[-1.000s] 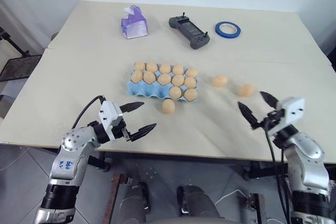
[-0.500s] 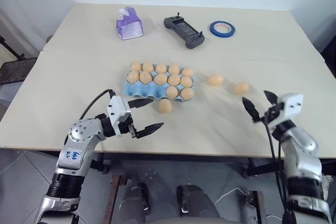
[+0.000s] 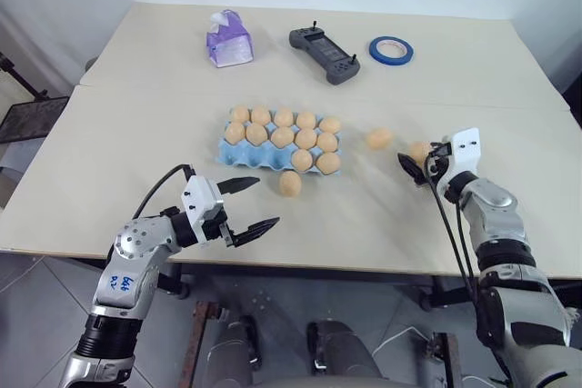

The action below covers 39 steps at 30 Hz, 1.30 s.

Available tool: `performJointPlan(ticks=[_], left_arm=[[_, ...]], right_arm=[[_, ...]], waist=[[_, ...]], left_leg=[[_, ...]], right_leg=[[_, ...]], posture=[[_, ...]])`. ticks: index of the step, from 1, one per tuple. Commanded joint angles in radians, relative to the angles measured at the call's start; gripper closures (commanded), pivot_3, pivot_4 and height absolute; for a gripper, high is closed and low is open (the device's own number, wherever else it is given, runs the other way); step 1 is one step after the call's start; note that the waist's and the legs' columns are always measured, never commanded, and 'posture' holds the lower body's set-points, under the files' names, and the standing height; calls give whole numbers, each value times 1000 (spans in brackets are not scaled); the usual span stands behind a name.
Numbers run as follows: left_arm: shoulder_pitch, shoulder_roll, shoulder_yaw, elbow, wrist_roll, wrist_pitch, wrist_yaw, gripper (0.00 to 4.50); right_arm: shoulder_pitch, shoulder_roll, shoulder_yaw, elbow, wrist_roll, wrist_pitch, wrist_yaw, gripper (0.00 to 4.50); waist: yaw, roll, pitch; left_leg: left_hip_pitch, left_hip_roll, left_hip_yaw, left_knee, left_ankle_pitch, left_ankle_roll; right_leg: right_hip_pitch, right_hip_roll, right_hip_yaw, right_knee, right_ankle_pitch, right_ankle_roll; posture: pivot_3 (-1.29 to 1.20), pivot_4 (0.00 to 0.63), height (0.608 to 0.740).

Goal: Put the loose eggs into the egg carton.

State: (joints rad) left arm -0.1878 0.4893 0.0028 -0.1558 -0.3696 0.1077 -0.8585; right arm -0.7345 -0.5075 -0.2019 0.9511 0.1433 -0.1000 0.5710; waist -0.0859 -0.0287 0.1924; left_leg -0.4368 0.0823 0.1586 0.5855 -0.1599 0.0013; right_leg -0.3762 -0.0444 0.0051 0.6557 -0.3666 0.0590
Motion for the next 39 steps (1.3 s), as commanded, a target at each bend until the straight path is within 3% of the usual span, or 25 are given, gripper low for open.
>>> performJointPlan(ticks=[1,5,7,11,14,18,24,35,36,39], left_arm=[[3,0,24,-49,-10,-25,10,0],[7,2,31,-45,-11,-30,17,0],[12,0,37,-45,-9,-32,24,0],[41,-3,69,-60,-16,-30,54,0],[88,-3,128,-63,-30,-33,90,0],[129,6,166,-57,-25,-39,106,0],[155,-2,180,-46,-16,-48,119,0],[182,-14,171,-83,-14,-47,145,0],[184,-13,171,-86,-14,-47,147,0],[190,-11,177,-92,-18,-44,151,0]], right_arm=[[-36,-5,-12,40,1,-76,-2,994],[-47,-1,-14,59,6,-110,0,2430],[-37,6,-21,36,25,-109,22,2852],[37,34,-14,-194,97,-88,116,2852],[112,73,22,-496,197,58,188,2852],[142,111,87,-694,222,204,183,2852],[61,255,267,-730,142,305,146,2852],[-12,382,394,-619,8,273,108,2852],[-12,383,395,-618,7,270,110,2178],[-9,390,398,-653,17,291,123,1183]], waist=[[0,0,0],[0,0,0],[0,0,0],[0,0,0],[-3,0,0],[0,1,0],[-4,0,0],[-1,0,0],[-1,0,0],[-1,0,0]], left_leg=[[0,0,0,0,0,0],[0,0,0,0,0,0],[0,0,0,0,1,1],[0,0,0,1,1,1],[0,2,0,-1,1,3],[0,2,-1,-1,1,0],[0,2,0,-3,0,-1],[-6,2,5,-9,2,-3],[-6,2,5,-8,2,-3],[-6,2,5,-7,2,-3]], right_leg=[[0,0,0,0,0,0],[0,0,0,0,0,0],[0,0,0,0,0,0],[0,0,0,1,0,0],[0,1,0,1,0,1],[-1,2,-1,4,0,0],[-2,-1,-1,3,1,-2],[-12,0,0,2,-1,-5],[-13,0,0,3,-1,-5],[-14,0,1,5,-1,-5]], posture=[[0,150,740],[0,150,740],[0,150,740],[0,150,740],[0,150,740],[0,150,740],[0,150,740],[0,150,740],[0,150,740],[0,150,740]])
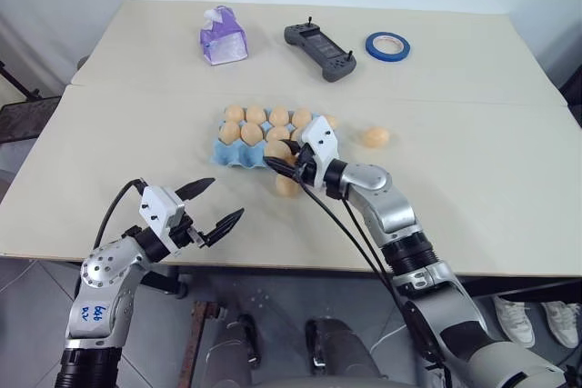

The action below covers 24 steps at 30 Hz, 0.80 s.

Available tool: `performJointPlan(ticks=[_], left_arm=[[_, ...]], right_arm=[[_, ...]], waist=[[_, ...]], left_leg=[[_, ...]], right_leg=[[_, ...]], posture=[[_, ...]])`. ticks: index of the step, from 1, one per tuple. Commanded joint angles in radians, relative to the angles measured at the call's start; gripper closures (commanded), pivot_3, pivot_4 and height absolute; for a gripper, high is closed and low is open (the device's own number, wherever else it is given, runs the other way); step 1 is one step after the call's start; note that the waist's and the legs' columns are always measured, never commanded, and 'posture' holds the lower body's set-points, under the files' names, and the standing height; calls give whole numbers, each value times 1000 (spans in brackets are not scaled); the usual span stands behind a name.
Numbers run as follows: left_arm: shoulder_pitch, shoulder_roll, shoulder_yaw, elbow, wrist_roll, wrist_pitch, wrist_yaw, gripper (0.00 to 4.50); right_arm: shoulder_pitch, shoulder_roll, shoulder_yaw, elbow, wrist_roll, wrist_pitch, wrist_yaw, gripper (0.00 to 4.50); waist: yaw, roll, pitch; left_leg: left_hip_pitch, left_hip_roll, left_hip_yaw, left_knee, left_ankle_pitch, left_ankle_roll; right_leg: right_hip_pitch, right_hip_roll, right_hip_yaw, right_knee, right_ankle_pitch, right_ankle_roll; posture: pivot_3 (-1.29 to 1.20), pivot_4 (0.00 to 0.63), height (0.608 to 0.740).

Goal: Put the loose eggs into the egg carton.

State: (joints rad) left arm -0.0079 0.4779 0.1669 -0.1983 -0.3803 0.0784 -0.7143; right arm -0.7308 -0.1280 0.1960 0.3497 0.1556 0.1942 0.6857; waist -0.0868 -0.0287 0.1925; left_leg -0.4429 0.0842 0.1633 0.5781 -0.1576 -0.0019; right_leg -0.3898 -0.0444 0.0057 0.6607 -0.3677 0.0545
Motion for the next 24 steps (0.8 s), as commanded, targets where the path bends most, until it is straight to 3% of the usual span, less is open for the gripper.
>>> performJointPlan(ticks=[1,3,4,8,16,24], left_arm=[[12,1,12,-51,-7,-15,7,0],[9,1,8,-52,-7,-14,8,0],[8,1,5,-53,-8,-13,6,0],[-6,5,-7,-55,-10,-6,-5,0],[-78,3,-56,-18,-15,10,-50,0],[-181,-12,-139,83,17,-34,-122,0]], right_arm=[[-15,13,-3,-60,8,3,5,785],[-15,10,-10,-77,12,11,4,88],[-11,2,-15,-89,14,14,5,36],[41,-70,-53,-170,18,16,12,36],[349,-248,-282,-370,114,-52,13,36],[610,-284,-456,-303,107,-248,-40,36]], waist=[[0,0,0],[-1,0,0],[0,0,0],[4,0,0],[12,-1,-1],[-2,-1,0]], left_leg=[[0,0,0,0,0,0],[0,0,0,0,0,0],[0,0,0,0,0,0],[0,0,0,-1,0,0],[-1,-1,0,-1,-1,1],[6,0,-2,1,0,1]], right_leg=[[0,0,0,0,0,0],[0,0,0,0,0,0],[0,0,0,0,0,0],[-1,0,0,0,0,0],[1,-1,0,-3,0,1],[9,2,0,-3,0,1]], posture=[[0,150,740],[0,150,740],[0,150,740],[0,150,740],[0,150,740],[0,150,740]])
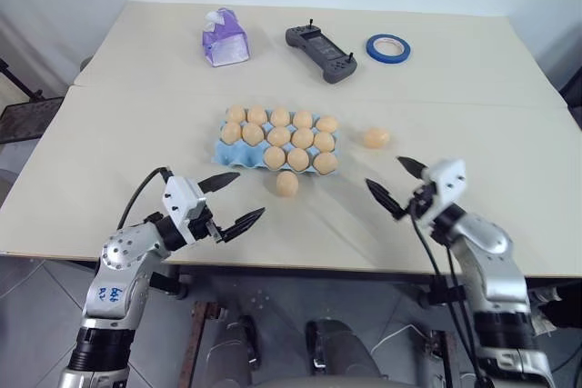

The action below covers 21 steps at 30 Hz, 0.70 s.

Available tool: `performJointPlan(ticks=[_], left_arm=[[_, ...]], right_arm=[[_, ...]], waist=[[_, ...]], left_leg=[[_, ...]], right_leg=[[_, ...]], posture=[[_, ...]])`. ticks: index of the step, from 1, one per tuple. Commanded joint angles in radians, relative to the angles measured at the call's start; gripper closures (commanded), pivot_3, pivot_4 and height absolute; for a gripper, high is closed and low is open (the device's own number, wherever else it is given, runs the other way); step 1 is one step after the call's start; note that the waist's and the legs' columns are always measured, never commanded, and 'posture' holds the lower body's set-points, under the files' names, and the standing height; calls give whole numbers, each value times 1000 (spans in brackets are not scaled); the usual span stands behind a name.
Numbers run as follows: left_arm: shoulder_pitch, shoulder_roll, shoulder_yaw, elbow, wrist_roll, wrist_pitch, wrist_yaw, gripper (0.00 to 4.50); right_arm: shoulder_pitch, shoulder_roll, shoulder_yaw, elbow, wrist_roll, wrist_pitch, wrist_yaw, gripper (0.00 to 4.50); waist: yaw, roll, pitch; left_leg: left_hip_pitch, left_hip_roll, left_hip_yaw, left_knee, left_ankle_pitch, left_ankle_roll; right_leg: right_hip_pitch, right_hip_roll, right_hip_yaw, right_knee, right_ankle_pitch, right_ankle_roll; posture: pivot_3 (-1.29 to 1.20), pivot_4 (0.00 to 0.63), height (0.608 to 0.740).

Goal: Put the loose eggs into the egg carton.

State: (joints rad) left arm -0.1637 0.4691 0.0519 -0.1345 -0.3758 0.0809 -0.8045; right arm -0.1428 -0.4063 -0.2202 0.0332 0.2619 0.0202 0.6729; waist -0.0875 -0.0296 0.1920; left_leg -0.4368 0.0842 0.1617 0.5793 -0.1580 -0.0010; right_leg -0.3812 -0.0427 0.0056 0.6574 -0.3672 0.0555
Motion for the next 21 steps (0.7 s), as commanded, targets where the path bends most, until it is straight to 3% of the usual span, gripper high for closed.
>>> performJointPlan(ticks=[1,9,14,21], left_arm=[[-35,-5,-33,31,12,-40,-44,0],[-85,-11,-62,73,7,-42,-96,0],[-74,-4,-56,64,15,-48,-91,0],[-30,-2,-46,18,22,-44,-59,0]], right_arm=[[32,-3,-44,30,-9,-95,-38,36],[-36,12,-6,116,-29,-138,-77,36],[-193,6,42,241,-48,-108,-63,36],[-486,12,98,573,-120,-170,-74,36]], waist=[[-1,0,0],[-2,0,0],[-1,0,0],[1,0,0]], left_leg=[[1,0,0,0,0,0],[6,-1,-1,0,0,0],[6,0,-1,0,0,0],[5,-1,-1,0,0,0]], right_leg=[[1,0,0,0,0,0],[6,-1,0,0,0,1],[6,-1,0,0,0,1],[5,-1,0,0,0,0]], posture=[[0,150,740],[0,150,740],[0,150,740],[0,150,740]])
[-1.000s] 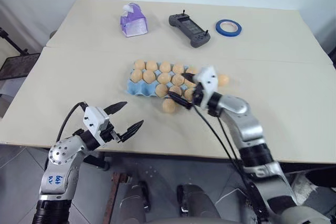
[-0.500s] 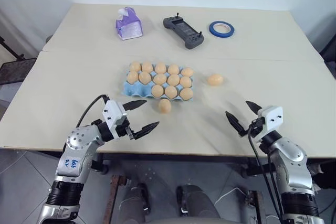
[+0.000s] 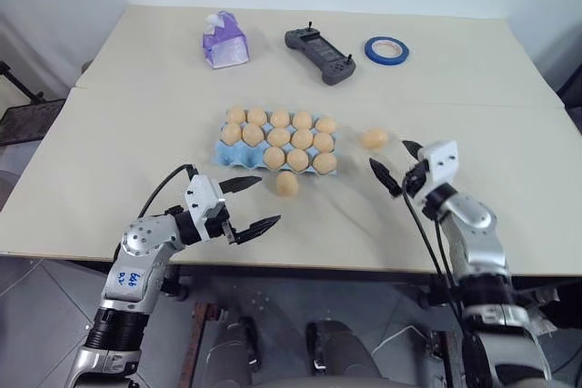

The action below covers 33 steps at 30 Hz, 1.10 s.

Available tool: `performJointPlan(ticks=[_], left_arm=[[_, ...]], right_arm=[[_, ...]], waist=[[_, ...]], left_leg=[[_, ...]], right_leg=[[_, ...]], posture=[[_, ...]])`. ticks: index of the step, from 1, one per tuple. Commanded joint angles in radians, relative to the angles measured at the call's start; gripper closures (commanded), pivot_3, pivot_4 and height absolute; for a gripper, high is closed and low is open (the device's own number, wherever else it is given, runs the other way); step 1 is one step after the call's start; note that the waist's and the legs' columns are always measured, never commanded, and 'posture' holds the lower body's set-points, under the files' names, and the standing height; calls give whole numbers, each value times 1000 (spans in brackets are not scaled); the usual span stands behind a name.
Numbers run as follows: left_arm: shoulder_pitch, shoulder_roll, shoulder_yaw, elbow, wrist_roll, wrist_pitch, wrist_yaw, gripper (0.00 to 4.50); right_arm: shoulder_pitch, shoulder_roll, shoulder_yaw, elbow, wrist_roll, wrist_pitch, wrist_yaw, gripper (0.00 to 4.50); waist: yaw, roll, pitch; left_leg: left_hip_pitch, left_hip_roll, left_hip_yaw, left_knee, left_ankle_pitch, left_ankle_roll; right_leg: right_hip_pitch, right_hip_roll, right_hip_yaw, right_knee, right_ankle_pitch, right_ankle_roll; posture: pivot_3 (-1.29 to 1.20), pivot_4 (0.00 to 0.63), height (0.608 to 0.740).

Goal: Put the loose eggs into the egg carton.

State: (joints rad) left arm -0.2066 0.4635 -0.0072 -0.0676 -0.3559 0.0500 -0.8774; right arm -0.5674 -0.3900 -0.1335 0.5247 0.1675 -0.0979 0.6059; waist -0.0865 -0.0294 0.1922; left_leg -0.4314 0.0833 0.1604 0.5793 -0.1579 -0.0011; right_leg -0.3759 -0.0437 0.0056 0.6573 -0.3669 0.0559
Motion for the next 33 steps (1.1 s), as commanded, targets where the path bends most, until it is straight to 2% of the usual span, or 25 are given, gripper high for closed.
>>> performJointPlan(ticks=[1,4,9,12,17,18,22,27,30,33], left_arm=[[19,3,16,-56,2,-13,20,0],[52,3,30,-89,3,-11,45,0],[76,4,37,-120,1,-6,72,0],[85,4,39,-131,2,-4,81,0],[103,15,52,-144,3,-5,90,0],[107,18,57,-144,3,-6,92,0],[128,39,111,-138,-11,-4,106,0],[178,62,192,-110,-18,-14,117,0],[209,62,241,-95,-24,-16,132,0],[235,58,277,-80,-24,-19,146,0]], right_arm=[[-106,-1,21,139,-42,-72,-14,36],[-269,16,61,356,-111,-77,-82,36],[-379,35,77,560,-155,-98,-118,36],[-409,48,60,617,-143,-114,-110,604],[-424,61,59,626,-136,-122,-86,2192],[-421,63,57,617,-131,-127,-74,2403],[-407,77,51,517,-96,-136,7,2403],[-357,139,87,221,-18,-25,132,2403],[-321,195,137,44,-2,83,142,2403],[-302,252,207,-46,-36,144,118,2403]], waist=[[0,0,0],[-6,0,0],[-4,0,0],[-2,0,0],[-3,0,0],[-3,0,0],[-10,0,0],[-21,1,0],[-25,1,0],[-25,1,0]], left_leg=[[0,0,-1,0,0,0],[0,0,0,0,0,0],[0,0,0,-1,0,0],[-1,0,0,-1,0,0],[-2,0,0,1,0,0],[-2,0,0,0,0,0],[-2,0,-1,0,0,0],[-2,1,-1,-2,0,0],[-2,1,-1,-3,0,0],[-2,2,-1,-2,0,-1]], right_leg=[[0,0,0,0,0,0],[0,0,0,0,0,0],[0,0,0,0,0,-1],[0,0,0,-1,-1,-1],[-1,0,0,0,0,0],[-1,0,0,0,0,0],[-1,0,0,0,0,0],[-2,0,-1,0,0,0],[-2,1,-1,0,0,0],[-3,0,-1,1,-1,-1]], posture=[[0,150,740],[0,150,740],[0,150,740],[0,150,740],[0,150,740],[0,150,740],[0,150,740],[0,150,740],[0,150,740],[0,150,740]])
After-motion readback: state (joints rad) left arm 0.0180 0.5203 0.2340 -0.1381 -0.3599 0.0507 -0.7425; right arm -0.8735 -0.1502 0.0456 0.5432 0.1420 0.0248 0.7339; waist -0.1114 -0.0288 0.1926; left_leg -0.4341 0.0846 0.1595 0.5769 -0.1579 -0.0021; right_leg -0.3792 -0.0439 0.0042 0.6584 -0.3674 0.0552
